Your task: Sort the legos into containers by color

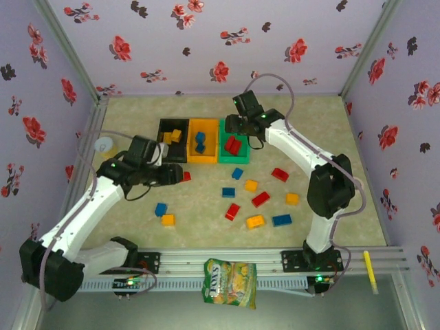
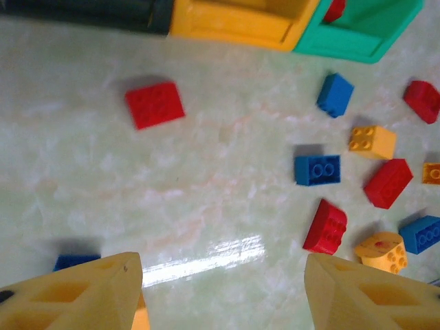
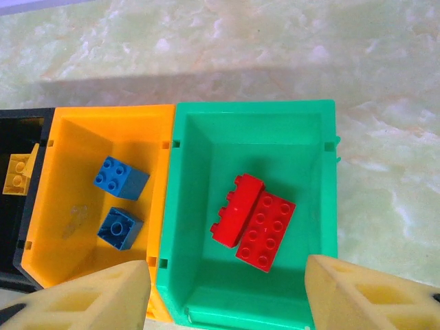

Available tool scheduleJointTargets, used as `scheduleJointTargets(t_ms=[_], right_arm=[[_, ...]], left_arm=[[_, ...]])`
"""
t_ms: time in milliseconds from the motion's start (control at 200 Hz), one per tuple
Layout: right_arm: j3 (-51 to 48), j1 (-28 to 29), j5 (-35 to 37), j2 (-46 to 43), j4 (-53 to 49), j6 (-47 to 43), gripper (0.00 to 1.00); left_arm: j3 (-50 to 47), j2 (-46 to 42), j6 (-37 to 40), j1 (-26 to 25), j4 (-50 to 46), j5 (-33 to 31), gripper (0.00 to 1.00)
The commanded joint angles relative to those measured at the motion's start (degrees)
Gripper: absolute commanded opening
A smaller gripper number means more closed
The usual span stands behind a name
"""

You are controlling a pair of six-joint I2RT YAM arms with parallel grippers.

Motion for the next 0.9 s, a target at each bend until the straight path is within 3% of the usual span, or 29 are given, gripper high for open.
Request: scheduleJointTargets(t_ms=[0,215,370,640,895], right_arm=[[-1.1,-0.4,1.5,-2.1,-0.2,-1.2,0.62],[-2.5,-0.4,1.5,-3.3,0.0,-1.1,0.63],[-3.5,-0.4,1.4,-3.9,0.0,-0.8,0.63],[-5.4,-0.4,1.5,-4.8,0.4,-0.3,0.64],[-5.9,-0.4,2.7,-5.6,-0.3,-0.3,0.65]], left_arm=[[-4.3,-3.8,-9.3,-0.3,-4.6,-3.5,0.65],[-13.7,-9.0,-21.8,-0.6,-10.0,-8.7,0.65],[-17.4,-9.9,-24.0,-0.5,-9.4,-10.6,0.68],[-18.3,-4.4,-16.0,-0.9,-4.5,-11.2,0.65],[-20.0,-4.5,-10.8,-1.4,-0.4,-14.2,0.65]])
